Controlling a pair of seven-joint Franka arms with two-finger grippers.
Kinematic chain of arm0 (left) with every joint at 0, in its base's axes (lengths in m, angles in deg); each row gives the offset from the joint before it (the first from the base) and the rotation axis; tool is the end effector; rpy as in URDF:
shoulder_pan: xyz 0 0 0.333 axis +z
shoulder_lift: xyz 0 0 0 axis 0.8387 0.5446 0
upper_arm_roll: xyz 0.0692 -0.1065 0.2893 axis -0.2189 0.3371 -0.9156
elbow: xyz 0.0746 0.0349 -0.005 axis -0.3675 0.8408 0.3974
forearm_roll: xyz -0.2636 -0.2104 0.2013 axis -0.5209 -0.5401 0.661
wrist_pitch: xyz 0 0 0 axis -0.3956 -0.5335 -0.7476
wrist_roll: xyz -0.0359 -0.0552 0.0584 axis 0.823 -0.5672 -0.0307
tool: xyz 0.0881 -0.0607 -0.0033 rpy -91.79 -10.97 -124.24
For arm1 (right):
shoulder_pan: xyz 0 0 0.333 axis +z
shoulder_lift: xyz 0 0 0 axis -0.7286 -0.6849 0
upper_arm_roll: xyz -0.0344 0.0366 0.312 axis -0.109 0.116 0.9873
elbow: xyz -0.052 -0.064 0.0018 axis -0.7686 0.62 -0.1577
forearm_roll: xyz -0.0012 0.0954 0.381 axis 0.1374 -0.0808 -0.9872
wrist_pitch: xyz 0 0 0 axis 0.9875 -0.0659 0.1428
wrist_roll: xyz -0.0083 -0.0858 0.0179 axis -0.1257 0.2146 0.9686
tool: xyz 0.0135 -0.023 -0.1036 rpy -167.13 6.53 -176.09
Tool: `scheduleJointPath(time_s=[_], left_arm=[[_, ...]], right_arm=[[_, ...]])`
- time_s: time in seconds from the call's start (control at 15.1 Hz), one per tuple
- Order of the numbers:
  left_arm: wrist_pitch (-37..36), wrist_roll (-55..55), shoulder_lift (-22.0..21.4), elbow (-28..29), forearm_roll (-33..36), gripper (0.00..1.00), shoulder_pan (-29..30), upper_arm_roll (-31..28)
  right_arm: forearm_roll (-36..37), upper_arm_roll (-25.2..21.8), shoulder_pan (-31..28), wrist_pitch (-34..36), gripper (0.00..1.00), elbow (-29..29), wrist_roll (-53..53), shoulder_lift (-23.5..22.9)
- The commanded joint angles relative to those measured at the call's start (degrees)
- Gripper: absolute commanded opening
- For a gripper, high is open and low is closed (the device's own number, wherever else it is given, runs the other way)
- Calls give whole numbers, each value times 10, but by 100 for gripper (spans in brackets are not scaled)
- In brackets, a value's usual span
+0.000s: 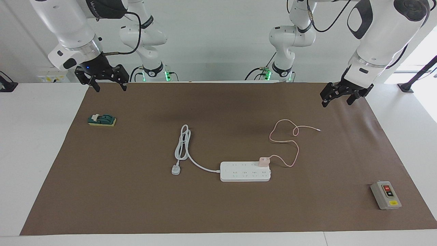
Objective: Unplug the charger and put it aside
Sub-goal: 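Reach the left gripper to the pink charger plugged into the power strip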
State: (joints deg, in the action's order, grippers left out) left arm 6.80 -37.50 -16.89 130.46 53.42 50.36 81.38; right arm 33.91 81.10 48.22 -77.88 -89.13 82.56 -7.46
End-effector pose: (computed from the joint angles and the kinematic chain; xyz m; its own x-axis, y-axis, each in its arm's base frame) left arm 0.5851 -0.0675 0.6136 0.9999 0.0047 -0.0165 0.0045 -1.0000 -0.0075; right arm 0.5368 0.0045 0.6203 0.9970 0.0139 -0.0762 0.0128 -0.9998 -0.0144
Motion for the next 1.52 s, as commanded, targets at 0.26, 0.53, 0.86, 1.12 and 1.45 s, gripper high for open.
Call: scheduleJointPath(time_s=[0.26, 0.53, 0.86, 1.12, 1.45], left_arm=[[-11, -1, 0, -12, -8, 100, 2, -1], [0, -139, 13, -21, -7, 100, 0, 1], [43, -500, 44, -45, -8, 100, -29, 7], [111, -737, 84, -47, -7, 100, -66, 6], [133, -913, 144, -46, -5, 100, -103, 6]], right_arm=[[-1, 2, -3, 8, 100, -7, 11, 9], [-1, 2, 2, 9, 100, -10, 14, 10], [-1, 2, 11, 8, 100, -11, 10, 10], [-1, 2, 7, 8, 100, -11, 10, 10], [-1, 2, 9, -7, 100, -10, 8, 9]])
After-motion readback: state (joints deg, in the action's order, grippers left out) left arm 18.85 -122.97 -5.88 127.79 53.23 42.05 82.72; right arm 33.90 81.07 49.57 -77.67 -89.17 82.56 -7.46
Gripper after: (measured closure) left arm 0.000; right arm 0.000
